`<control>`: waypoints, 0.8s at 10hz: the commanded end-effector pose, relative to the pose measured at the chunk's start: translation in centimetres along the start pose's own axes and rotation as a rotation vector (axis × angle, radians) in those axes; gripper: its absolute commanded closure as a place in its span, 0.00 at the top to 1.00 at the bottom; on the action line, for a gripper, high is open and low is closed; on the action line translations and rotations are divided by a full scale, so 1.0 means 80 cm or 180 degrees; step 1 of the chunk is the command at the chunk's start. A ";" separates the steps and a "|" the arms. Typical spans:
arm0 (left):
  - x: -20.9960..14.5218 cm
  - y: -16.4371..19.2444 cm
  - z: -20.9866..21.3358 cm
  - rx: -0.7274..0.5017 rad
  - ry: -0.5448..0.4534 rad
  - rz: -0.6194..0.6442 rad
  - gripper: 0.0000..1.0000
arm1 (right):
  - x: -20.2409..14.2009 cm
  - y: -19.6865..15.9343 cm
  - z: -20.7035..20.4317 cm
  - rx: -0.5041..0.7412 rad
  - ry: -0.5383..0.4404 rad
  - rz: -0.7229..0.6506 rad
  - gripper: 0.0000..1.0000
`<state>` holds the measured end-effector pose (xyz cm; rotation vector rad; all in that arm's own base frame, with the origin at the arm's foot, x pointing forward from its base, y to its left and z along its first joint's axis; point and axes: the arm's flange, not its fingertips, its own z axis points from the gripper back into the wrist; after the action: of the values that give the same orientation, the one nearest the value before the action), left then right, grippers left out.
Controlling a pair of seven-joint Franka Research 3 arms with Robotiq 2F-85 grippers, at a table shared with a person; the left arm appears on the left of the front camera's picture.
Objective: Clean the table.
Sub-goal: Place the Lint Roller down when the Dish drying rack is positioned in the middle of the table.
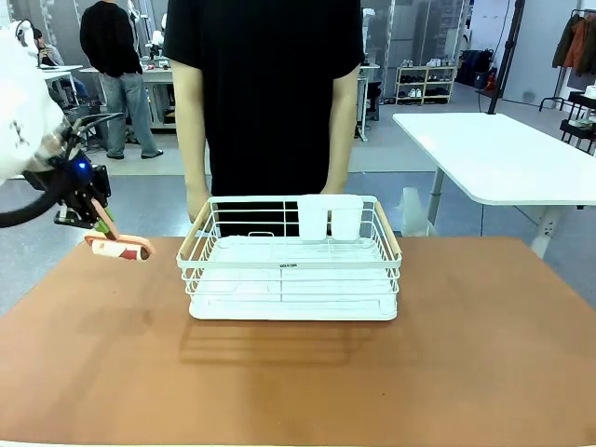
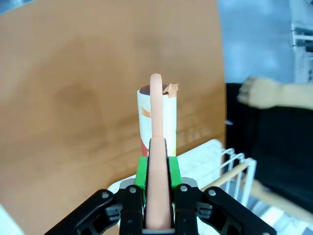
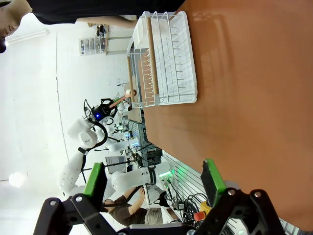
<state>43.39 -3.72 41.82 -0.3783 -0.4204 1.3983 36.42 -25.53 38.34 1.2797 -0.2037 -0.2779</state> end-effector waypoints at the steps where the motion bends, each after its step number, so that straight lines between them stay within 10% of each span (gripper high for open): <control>1: 0.000 0.009 -0.046 -0.0310 -0.0055 0.0040 0.21 | -0.005 0.003 -0.001 0.0013 0.0003 0.0011 1.00; 8: 0.011 0.039 -0.138 -0.0412 -0.0006 0.0134 0.21 | -0.005 0.003 -0.001 0.0013 0.0003 0.0011 1.00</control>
<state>46.58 -2.17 31.24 -0.4861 -0.4864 1.4365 36.42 -25.53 38.34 1.2797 -0.2038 -0.2779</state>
